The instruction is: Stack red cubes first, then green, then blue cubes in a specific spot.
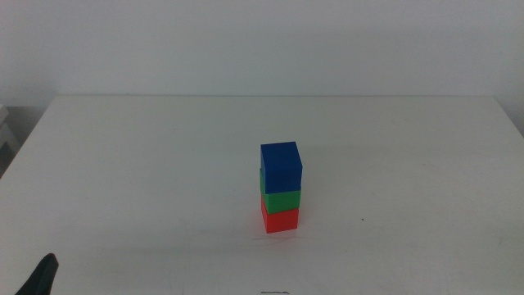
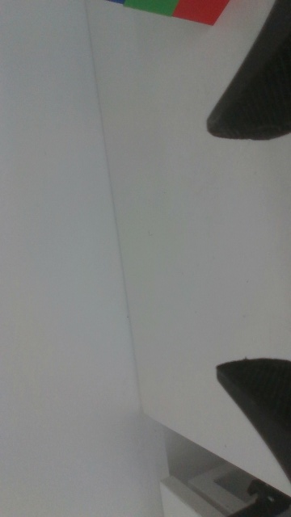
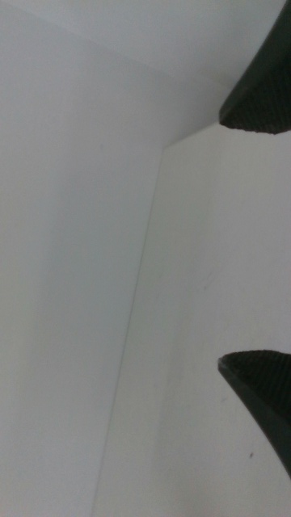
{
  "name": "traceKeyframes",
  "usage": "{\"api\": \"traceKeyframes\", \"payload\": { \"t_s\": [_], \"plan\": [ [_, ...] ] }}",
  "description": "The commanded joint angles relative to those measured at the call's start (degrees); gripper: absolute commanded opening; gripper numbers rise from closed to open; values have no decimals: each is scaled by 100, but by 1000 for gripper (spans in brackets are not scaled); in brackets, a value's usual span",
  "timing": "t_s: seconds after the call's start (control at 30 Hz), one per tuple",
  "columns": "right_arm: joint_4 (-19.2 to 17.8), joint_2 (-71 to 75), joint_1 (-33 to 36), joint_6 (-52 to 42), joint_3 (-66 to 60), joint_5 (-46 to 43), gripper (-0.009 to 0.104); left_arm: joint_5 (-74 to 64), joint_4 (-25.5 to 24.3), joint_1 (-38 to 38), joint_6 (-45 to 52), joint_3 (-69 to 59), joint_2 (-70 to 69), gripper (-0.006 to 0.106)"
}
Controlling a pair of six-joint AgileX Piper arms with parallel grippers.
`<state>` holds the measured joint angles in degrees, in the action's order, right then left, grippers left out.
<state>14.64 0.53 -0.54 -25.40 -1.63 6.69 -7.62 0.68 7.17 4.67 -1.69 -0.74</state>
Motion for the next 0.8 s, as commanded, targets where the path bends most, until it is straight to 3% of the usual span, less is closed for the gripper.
{"api": "traceKeyframes", "payload": {
  "t_s": [0.0, 0.13, 0.27, 0.4, 0.5, 0.77],
  "plan": [
    [-172, 134, -78, -230, 95, -445, 92, 480, 54, 3, -50, 14, -116, 92],
    [-106, 134, -84, -349, 95, -485, 92, 480, 54, 3, -50, 14, -116, 92],
    [-78, 134, -84, 883, 95, -669, 92, 480, 54, 3, -50, 14, -116, 92],
    [-775, 134, -84, 1892, 95, -810, 92, 480, 54, 3, -50, 14, -116, 92],
    [-1214, 134, -84, 2120, 95, -701, 92, 480, 54, 3, -50, 14, -116, 92],
    [-1237, 130, -84, 2107, 100, -591, 92, 480, 54, 3, -50, 14, -116, 92]
  ]
}}
